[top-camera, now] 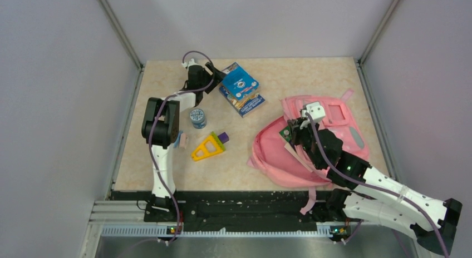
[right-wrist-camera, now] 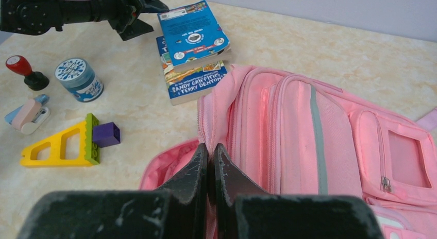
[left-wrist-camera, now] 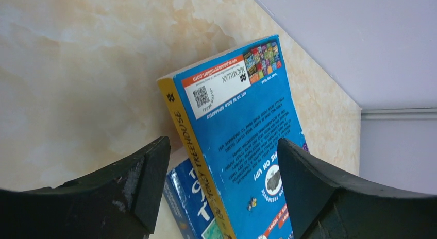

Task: Pack the student bag
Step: Pick up the book from the center of the board.

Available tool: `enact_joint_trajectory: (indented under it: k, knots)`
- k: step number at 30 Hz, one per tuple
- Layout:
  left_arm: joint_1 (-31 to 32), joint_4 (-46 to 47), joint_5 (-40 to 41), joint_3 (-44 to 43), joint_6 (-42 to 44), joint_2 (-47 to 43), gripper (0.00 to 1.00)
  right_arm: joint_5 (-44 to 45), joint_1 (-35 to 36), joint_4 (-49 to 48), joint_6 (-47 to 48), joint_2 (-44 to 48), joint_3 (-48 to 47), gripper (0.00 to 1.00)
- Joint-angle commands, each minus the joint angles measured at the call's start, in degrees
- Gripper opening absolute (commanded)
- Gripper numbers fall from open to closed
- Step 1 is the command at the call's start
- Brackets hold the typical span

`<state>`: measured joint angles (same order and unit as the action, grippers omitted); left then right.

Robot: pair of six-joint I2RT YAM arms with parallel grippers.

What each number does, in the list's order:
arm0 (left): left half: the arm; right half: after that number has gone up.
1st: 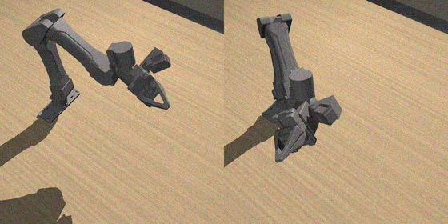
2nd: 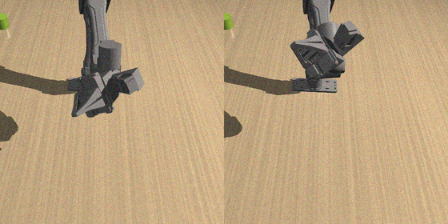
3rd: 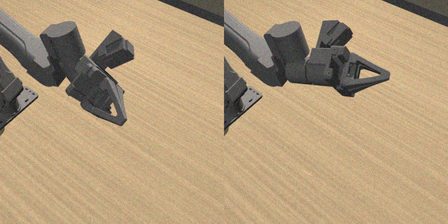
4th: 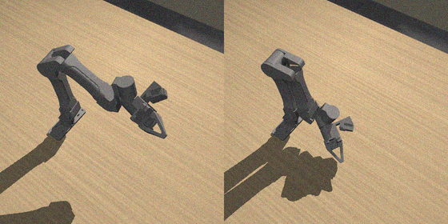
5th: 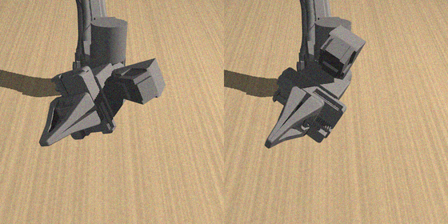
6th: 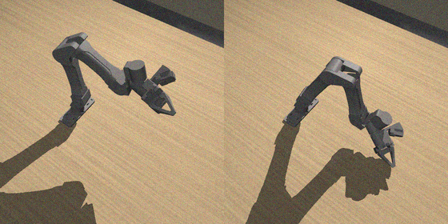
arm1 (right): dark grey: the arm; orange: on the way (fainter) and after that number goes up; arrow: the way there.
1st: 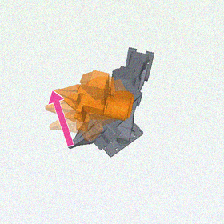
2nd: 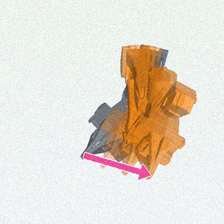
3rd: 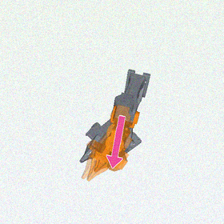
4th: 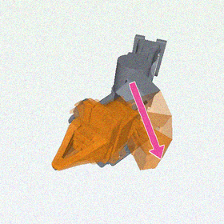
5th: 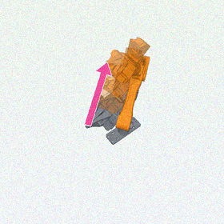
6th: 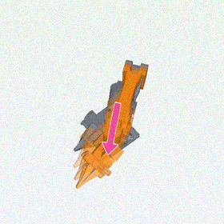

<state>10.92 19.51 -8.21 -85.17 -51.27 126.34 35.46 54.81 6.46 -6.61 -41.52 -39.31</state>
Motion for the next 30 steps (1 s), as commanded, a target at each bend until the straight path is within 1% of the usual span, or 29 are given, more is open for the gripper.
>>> enact_joint_trajectory:
  k: [1, 9, 15, 18, 20, 22, 23, 26, 27, 30]
  knots:
    - [-0.5, -0.3, -1.2, -5.8, -1.0, 3.1, 0.80, -0.7, -0.4, -6.1, 0.3, -0.2, -1.0, 0.00]
    - [-1.2, -1.0, -2.9, -10.4, -3.4, 8.3, 0.79, -0.8, -0.5, -6.1, 0.3, -0.4, -0.9, 0.00]
    - [-1.2, 4.7, -4.3, -9.6, -8.0, 9.9, 0.79, -1.1, -0.5, -7.6, 0.4, -0.5, -1.2, 0.00]
    - [-1.2, 7.8, -4.8, -8.9, -9.1, 10.9, 0.73, -1.2, -0.5, -7.6, 0.4, -0.5, -1.2, 0.00]
    - [-1.2, 11.1, -5.1, -7.8, -10.3, 11.4, 0.66, -1.2, -0.5, -7.6, 0.3, -0.5, -1.2, 0.00]
    - [-1.2, 14.5, -5.5, -7.2, -11.6, 11.9, 0.48, -1.2, -0.5, -7.7, 0.4, -0.6, -1.3, 0.00]
    - [-1.2, 15.4, -5.7, -7.0, -11.9, 12.0, 0.41, -1.2, -0.5, -7.7, 0.3, -0.7, -1.4, 0.00]
    - [-1.2, 18.4, -5.4, -5.3, -11.2, 10.9, 0.23, -1.1, -0.5, -7.4, 0.3, -0.5, -1.4, 0.00]
    - [-1.2, 20.4, -5.1, -4.2, -10.7, 10.2, 0.20, -1.0, -0.5, -7.4, 0.3, -0.5, -1.4, 0.00]
    - [-1.3, 24.6, -5.0, -1.4, -9.4, 7.7, 0.04, -0.9, -0.5, -7.4, 0.4, -0.3, -1.3, 0.00]
